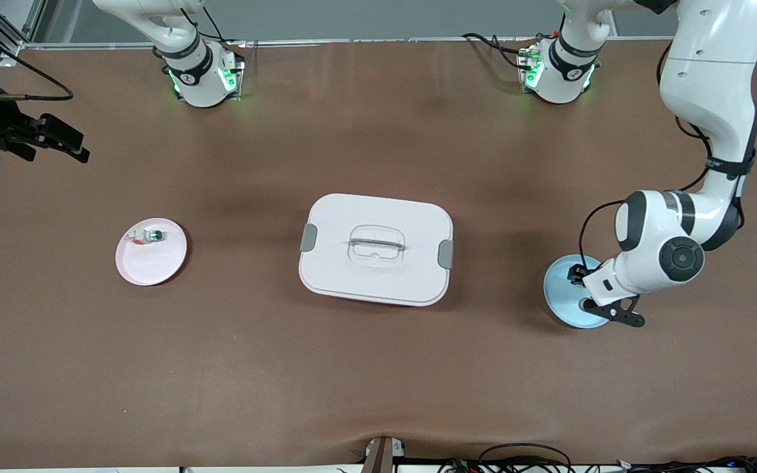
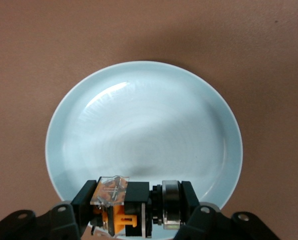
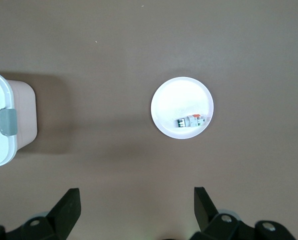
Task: Transfer orange switch to right arm and place
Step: 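Close the left gripper on the orange switch and lift it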
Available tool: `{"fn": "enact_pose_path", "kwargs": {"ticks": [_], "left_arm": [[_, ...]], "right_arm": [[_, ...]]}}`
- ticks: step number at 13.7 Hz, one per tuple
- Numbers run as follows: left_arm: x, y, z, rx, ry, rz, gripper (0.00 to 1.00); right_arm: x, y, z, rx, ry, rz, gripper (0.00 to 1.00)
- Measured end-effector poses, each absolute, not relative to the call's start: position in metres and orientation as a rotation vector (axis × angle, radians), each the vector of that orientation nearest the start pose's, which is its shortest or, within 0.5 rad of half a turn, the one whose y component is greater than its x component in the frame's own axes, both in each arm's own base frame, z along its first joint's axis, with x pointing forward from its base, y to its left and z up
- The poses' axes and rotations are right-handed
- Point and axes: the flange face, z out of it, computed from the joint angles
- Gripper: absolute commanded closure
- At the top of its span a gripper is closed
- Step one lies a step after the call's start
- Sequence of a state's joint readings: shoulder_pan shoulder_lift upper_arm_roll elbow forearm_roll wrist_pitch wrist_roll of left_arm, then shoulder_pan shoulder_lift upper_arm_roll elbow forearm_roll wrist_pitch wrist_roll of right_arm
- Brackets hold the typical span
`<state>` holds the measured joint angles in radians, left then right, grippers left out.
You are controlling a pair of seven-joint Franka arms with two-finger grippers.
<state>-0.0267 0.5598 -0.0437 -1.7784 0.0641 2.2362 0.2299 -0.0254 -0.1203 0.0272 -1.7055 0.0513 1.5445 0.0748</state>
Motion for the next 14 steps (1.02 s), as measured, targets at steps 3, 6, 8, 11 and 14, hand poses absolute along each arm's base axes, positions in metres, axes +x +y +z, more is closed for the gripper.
{"fn": "enact_pose_path", "kwargs": {"ticks": [3,6,8,11,14], "left_arm": [[0.646,-0.042,0.265,-3.082,0.449,0.156,0.76],[0.648,-0.058,0.302,-3.102,0.289,0.135,0.76],[0.649,-0.076,0.327,-3.116,0.159,0.127,0.76],[0.654,-0.1,0.355,-3.131,0.018,0.112,0.77],[0.661,-0.117,0.378,-3.164,-0.155,0.065,0.77]], "right_arm": [[0.513,0.007,0.623,-3.092,0.113,0.067,0.0],[0.512,0.007,0.623,-3.092,0.113,0.071,0.0],[0.512,0.007,0.623,-3.092,0.113,0.079,0.0],[0.512,0.001,0.62,-3.091,0.134,0.092,0.0],[0.519,-0.001,0.604,-3.089,0.14,0.152,0.0]]}}
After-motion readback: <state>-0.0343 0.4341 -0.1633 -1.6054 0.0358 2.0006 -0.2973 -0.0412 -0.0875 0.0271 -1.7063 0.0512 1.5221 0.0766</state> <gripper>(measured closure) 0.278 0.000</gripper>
